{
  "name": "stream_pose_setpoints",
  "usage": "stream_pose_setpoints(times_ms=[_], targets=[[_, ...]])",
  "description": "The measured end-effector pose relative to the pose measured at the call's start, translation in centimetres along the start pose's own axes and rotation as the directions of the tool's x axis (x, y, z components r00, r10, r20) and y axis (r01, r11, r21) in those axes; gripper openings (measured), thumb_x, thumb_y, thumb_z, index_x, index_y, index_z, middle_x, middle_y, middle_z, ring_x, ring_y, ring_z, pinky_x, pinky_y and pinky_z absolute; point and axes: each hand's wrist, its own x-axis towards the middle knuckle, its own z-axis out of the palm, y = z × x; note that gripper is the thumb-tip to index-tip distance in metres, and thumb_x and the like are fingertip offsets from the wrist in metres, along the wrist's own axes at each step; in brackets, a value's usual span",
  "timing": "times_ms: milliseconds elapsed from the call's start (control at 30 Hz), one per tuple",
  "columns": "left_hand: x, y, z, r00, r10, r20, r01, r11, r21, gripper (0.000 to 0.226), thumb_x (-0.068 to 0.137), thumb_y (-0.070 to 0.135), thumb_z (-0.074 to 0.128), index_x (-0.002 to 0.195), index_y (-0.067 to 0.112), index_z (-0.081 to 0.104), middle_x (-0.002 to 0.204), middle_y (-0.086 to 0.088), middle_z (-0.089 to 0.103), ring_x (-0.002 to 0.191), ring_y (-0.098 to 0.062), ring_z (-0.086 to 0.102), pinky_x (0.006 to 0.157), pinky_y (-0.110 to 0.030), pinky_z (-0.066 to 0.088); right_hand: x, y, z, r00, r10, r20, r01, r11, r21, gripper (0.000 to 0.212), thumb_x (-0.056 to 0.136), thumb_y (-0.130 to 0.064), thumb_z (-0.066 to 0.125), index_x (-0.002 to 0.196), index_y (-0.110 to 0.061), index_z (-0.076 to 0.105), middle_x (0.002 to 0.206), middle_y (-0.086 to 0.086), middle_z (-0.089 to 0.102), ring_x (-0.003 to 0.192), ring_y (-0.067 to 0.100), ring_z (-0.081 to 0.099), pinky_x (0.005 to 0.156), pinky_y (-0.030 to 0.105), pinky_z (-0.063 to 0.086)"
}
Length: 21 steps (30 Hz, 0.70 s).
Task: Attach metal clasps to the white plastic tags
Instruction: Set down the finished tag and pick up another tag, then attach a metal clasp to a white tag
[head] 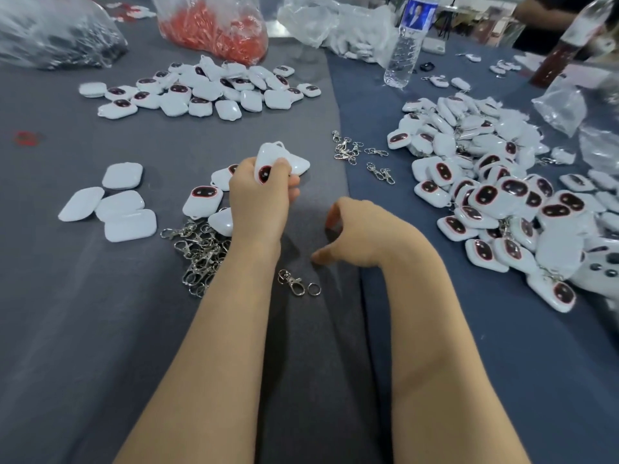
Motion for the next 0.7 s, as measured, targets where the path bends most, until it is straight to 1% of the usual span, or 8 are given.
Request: stream_pose_setpoints(times_ms=[100,200,300,400,467,533,633,700], targets=[[-0.3,0.2,0.1,1.0,-0.025,0.018,0.026,0.996,-0.082,0.011,0.094,0.008,0.049,0.104,0.007,0.054,0.076,-0.001,0.063,0.057,-0.001,0.063,0.058,-0.016,0.054,0.3,-0.5,0.0,0.998,-0.065,-0.016,0.064,0.997,-0.052,0.034,0.08,-0.025,0.073,0.108,-0.01,0.059,0.113,0.008,0.062,0.103,0.026,0.058,0.086,0.035,0.051],[-0.4,0.3,0.1,0.998,-0.053,0.032,0.057,0.99,-0.132,0.02,0.094,0.008,0.049,0.114,0.007,0.048,0.084,-0.007,0.066,0.058,-0.005,0.067,0.053,-0.016,0.053,0.7,-0.3,0.4,0.995,-0.05,-0.088,0.049,0.999,-0.007,0.02,0.086,-0.013,0.061,0.106,-0.009,0.063,0.11,0.01,0.063,0.099,0.027,0.06,0.079,0.031,0.051],[-0.5,0.3,0.2,0.997,-0.069,0.039,0.074,0.986,-0.149,0.022,0.093,0.007,0.051,0.114,0.008,0.047,0.082,-0.008,0.067,0.058,-0.007,0.068,0.051,-0.016,0.052,0.2,0.5,-0.2,0.986,-0.004,-0.168,0.016,0.998,0.067,0.023,0.083,-0.021,0.067,0.104,-0.011,0.062,0.107,0.007,0.063,0.099,0.024,0.058,0.08,0.033,0.051],[-0.4,0.3,0.3,0.997,-0.072,0.038,0.077,0.985,-0.152,0.02,0.092,0.006,0.051,0.112,0.008,0.048,0.084,-0.009,0.067,0.059,-0.008,0.068,0.05,-0.016,0.051,-0.7,1.3,-1.1,1.0,0.014,-0.026,-0.014,1.0,0.009,0.035,0.076,-0.032,0.075,0.102,-0.013,0.06,0.106,0.005,0.06,0.094,0.022,0.058,0.076,0.033,0.049],[-0.4,0.3,0.4,0.996,-0.08,0.041,0.085,0.985,-0.152,0.021,0.092,0.006,0.051,0.112,0.008,0.048,0.086,-0.01,0.067,0.06,-0.008,0.068,0.051,-0.016,0.051,-0.9,1.5,-0.9,0.999,0.018,0.028,-0.017,0.999,-0.031,0.032,0.077,-0.026,0.074,0.101,-0.015,0.056,0.11,0.004,0.058,0.092,0.022,0.057,0.075,0.032,0.048],[-0.5,0.3,0.4,0.996,-0.073,0.045,0.079,0.985,-0.15,0.021,0.092,0.006,0.051,0.112,0.009,0.047,0.086,-0.01,0.067,0.059,-0.008,0.068,0.051,-0.016,0.051,-0.4,1.3,-0.6,1.0,-0.003,0.013,0.004,0.998,-0.058,0.023,0.082,-0.017,0.068,0.102,-0.01,0.06,0.106,0.007,0.063,0.087,0.024,0.062,0.077,0.033,0.054],[-0.8,0.4,0.3,0.996,-0.065,0.059,0.074,0.985,-0.156,0.026,0.092,0.005,0.051,0.117,0.014,0.047,0.086,-0.009,0.067,0.059,-0.008,0.069,0.052,-0.017,0.053,0.3,1.0,-0.5,0.999,-0.054,-0.008,0.054,0.999,-0.007,0.008,0.085,-0.018,0.066,0.085,-0.01,0.065,0.092,0.009,0.069,0.076,0.024,0.064,0.074,0.033,0.055],[-1.0,0.5,0.1,0.995,-0.05,0.087,0.062,0.989,-0.137,0.031,0.093,0.004,0.048,0.118,0.022,0.047,0.094,-0.009,0.066,0.061,-0.009,0.07,0.053,-0.016,0.053,0.9,0.9,-0.3,0.993,-0.089,-0.079,0.1,0.983,0.154,0.016,0.085,-0.024,0.068,0.071,-0.019,0.061,0.08,0.005,0.068,0.069,0.021,0.064,0.075,0.033,0.055]])
